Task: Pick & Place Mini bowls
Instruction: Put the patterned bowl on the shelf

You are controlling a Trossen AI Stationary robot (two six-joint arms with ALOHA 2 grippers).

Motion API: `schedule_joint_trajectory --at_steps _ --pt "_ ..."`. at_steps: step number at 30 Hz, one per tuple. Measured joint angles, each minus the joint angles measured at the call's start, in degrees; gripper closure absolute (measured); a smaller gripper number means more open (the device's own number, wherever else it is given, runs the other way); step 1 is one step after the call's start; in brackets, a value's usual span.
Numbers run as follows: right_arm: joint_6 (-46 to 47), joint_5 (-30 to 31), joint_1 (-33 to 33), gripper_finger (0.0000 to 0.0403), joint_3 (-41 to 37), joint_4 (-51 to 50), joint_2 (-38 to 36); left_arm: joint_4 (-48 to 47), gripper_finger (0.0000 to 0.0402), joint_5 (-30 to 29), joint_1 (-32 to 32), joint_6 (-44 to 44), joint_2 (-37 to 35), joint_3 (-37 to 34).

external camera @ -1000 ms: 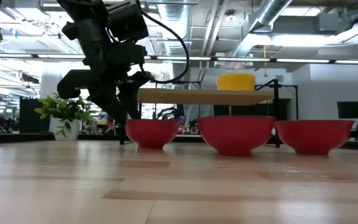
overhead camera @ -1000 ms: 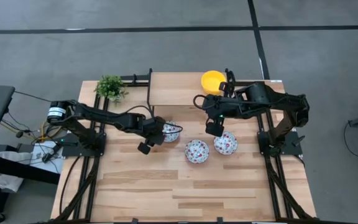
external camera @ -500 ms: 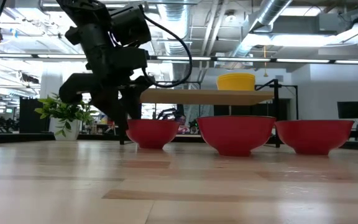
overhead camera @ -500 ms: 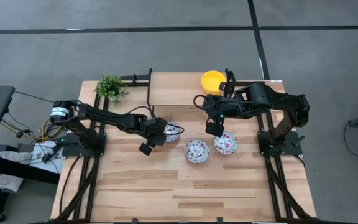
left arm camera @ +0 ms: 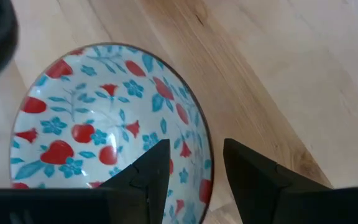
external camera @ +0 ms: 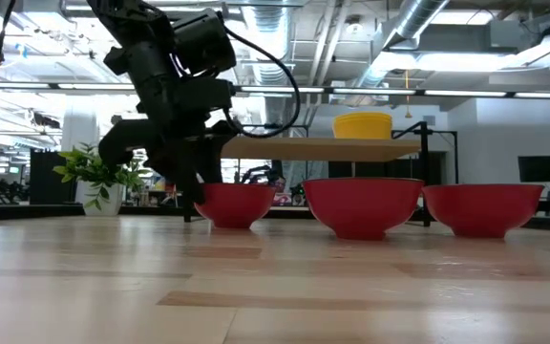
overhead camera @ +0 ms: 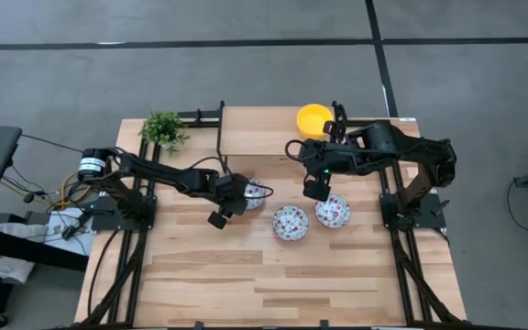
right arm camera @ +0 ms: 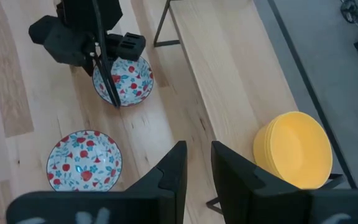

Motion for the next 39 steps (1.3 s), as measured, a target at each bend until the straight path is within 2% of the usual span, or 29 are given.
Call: schedule_joint_trajectory --at_steps 12,22,29,35,39 --pt "-0.35 0.02 -0.02 0.0339 0.0 0.0 0.0 1.29 0.0257 -1.1 -0.09 -0.03 2.4 0.0" --pt "-0.44 0.02 -0.04 0.0339 0.0 0.0 0.0 1.47 0.0324 -1.1 -0.09 -0.05 2.32 0.0" --pt "-0.43 0.02 -0.04 0.0339 0.0 0.02 0.0 1.68 0.0387 -1.45 -0.63 -0.05 2.25 0.02" --pt "-0.42 0.02 -0.04 0.0339 0.0 0.04 0.0 1.67 0.0376 -2.3 -2.48 -0.05 2.23 0.02" --pt "-0.42 0.02 -0.04 0.0339 0.0 0.04 0.0 1.77 0.0387 -3.04 -3.71 -0.07 2.24 0.02"
